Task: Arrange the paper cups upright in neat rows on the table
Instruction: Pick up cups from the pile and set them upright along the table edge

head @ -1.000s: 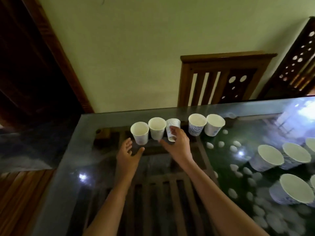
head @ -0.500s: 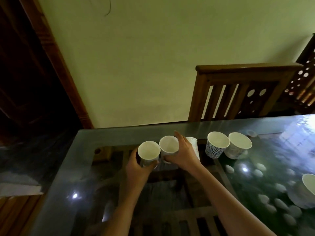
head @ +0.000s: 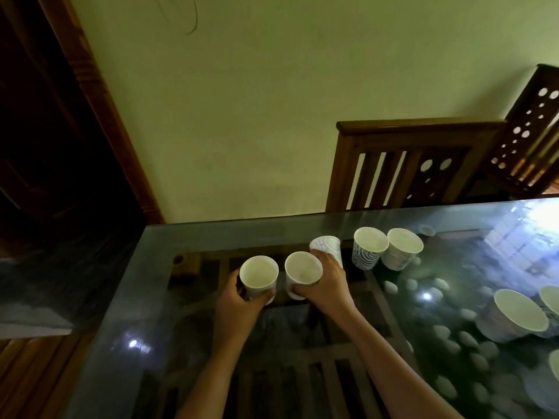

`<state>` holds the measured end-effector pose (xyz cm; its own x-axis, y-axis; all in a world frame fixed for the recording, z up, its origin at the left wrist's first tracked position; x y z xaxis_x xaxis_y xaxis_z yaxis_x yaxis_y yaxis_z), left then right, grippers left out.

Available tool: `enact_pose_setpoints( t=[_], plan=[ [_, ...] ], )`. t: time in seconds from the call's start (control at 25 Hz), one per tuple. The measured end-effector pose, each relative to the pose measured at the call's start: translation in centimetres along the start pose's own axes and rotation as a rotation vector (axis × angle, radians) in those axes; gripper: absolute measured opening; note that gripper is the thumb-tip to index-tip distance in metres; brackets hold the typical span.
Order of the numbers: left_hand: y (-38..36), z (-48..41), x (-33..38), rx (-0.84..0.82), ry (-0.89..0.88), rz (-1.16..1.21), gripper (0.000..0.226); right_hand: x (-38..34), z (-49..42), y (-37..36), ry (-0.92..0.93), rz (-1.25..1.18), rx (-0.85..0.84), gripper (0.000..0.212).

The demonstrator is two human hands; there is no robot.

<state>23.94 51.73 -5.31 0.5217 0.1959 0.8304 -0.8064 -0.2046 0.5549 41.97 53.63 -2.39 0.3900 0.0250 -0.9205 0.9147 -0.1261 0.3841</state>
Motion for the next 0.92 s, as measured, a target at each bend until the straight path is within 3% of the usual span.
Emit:
enact_pose_setpoints(
  t=[0.48, 0.64, 0.72, 0.92],
  plan=[
    [-0.5, 4.3, 3.2, -0.085, -0.017, -0.022, 0.072, 1.0, 3.7, 3.4, -0.04, 0.056, -0.09, 0.086],
    [-1.1, 3.2, 3.0, -0.067, -0.001, -0.018, 0.074, 2.9, 0.5, 5.1, -0.182, -0.063, 0.164, 0.059],
    [-1.5, 2.3, 2.8, -0.056, 0.004, -0.009, 0.074, 4.1, -1.5, 5.2, -0.272, -0.023, 0.216, 0.065],
    [-2.8, -0.7, 2.4, -0.031, 0.018, 0.004, 0.075, 5.5, -5.2, 3.3, -0.355, 0.03, 0.109, 0.083]
  ],
)
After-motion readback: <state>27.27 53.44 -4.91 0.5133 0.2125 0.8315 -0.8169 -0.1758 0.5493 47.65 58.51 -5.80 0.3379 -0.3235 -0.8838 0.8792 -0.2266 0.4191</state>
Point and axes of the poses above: each hand's wrist, its own z-axis away from the middle knuckle, its own y-axis out of the back of the hand, x = y × z, the point moved 4 cm from there along -z, towards the middle knuckle, and after that the axes turned 12 degrees about -z, right-handed, at the moved point
